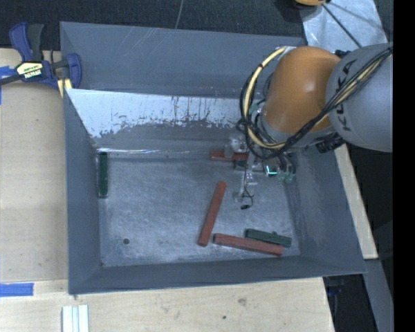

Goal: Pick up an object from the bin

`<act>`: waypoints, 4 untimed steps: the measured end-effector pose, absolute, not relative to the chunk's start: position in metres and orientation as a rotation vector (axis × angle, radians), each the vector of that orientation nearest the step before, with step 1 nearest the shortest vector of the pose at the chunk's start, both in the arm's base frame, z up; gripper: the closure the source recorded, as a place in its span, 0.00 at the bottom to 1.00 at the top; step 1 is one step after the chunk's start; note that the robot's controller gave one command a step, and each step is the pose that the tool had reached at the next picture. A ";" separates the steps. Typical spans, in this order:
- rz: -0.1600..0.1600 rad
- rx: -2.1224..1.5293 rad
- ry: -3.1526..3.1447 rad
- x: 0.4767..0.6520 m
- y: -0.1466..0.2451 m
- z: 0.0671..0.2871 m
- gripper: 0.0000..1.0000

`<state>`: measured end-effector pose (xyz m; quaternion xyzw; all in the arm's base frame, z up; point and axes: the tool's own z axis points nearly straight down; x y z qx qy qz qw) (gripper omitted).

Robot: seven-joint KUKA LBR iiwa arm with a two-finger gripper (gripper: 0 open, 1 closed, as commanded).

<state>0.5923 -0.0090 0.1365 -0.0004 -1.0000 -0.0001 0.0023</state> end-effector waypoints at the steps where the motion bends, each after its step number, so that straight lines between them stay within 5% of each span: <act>1: 0.000 -0.001 -3.145 0.594 -0.009 0.141 0.00; 3: -0.001 0.332 -3.120 0.597 -0.007 0.132 0.00; 4: 0.003 0.513 -3.109 0.616 0.005 0.115 0.00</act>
Offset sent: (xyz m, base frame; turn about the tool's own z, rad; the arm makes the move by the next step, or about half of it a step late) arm -0.0544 0.0254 -0.0663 -0.1453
